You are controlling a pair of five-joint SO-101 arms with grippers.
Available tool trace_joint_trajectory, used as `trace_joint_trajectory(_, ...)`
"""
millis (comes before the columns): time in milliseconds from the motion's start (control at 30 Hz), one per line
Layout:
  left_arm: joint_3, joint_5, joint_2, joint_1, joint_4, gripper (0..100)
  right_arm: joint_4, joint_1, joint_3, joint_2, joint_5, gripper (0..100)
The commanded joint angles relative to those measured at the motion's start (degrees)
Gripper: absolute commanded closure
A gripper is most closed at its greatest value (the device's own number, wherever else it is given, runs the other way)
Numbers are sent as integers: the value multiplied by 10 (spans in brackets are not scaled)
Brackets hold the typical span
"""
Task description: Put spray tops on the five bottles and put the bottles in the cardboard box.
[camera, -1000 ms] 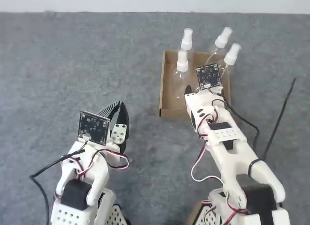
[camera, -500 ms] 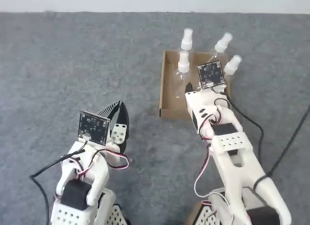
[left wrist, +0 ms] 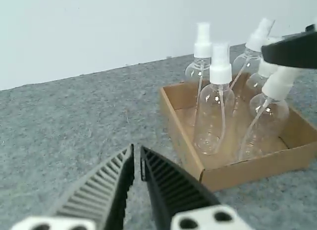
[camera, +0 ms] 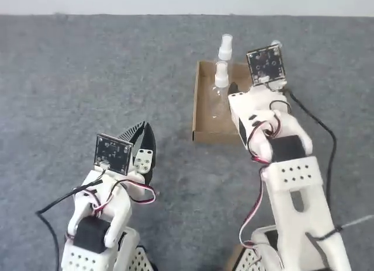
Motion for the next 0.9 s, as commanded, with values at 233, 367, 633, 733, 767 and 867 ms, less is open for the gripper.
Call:
trace_joint_trajectory(233, -2, -2, -8, -4, -18, 988, 131, 0, -55, -130, 6, 725)
trace_joint_trajectory(367, -4, -2, -8, -4, -19, 988, 221, 0, -53, -192, 6, 831)
trace_joint_trajectory(633, -3, -2, -9, -35, -2, 986, 296, 16, 103, -386, 8, 967)
trace_joint_trajectory(733, -4, -1, -9, -103, 18, 985, 298, 46, 189, -487, 11, 966)
trace_joint_trajectory(767, -2, -1, -9, -125, 25, 985, 301, 57, 216, -520, 21, 966)
trace_joint_trajectory(867, -2, -1, -9, -168, 47, 985, 302, 86, 302, -609, 75, 969)
